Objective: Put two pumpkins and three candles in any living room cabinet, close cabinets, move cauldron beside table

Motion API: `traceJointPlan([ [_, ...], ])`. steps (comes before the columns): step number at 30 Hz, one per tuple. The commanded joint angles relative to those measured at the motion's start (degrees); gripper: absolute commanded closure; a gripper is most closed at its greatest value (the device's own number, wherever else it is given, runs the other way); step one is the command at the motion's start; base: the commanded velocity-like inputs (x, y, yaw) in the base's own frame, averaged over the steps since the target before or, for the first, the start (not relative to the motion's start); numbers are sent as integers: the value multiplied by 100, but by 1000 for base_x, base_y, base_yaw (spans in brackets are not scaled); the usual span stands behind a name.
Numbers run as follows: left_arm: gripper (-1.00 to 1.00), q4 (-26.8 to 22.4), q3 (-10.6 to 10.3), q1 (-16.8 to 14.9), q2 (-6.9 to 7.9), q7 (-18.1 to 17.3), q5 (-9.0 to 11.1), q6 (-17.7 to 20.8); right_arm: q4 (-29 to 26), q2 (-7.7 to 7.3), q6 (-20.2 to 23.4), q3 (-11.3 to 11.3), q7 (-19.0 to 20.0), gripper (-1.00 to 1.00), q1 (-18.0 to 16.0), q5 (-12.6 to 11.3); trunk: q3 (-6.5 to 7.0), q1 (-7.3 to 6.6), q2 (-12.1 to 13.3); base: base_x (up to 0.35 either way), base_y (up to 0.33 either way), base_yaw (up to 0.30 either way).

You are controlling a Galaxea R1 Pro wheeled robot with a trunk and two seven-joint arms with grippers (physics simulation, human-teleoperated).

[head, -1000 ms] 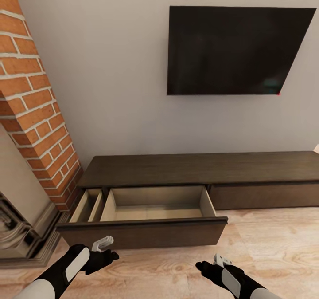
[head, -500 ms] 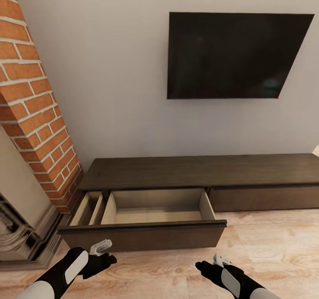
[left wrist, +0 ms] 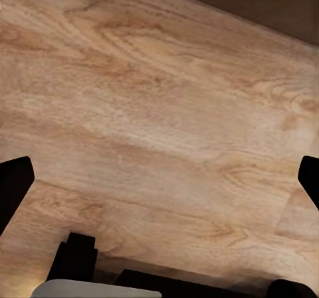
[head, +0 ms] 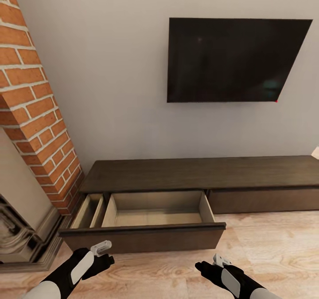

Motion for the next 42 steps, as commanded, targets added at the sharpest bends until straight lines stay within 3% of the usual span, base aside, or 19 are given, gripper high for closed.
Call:
traceJointPlan([
  [1,-100,-14,-43,0,3,58,61,9,-6,-4,27,11,18,-100,-2,-20,12,-23,39,0,0,22],
  [10,-100,-14,-42,-2,-3,71,61,0,-6,-4,5,10,400,-100,-2,11,172,-221,400,0,0,5],
  [42,-100,-14,-51,-1,-13,4,61,-5,15,-10,-39,9,379,-100,-2,23,746,-924,1683,0,0,0],
])
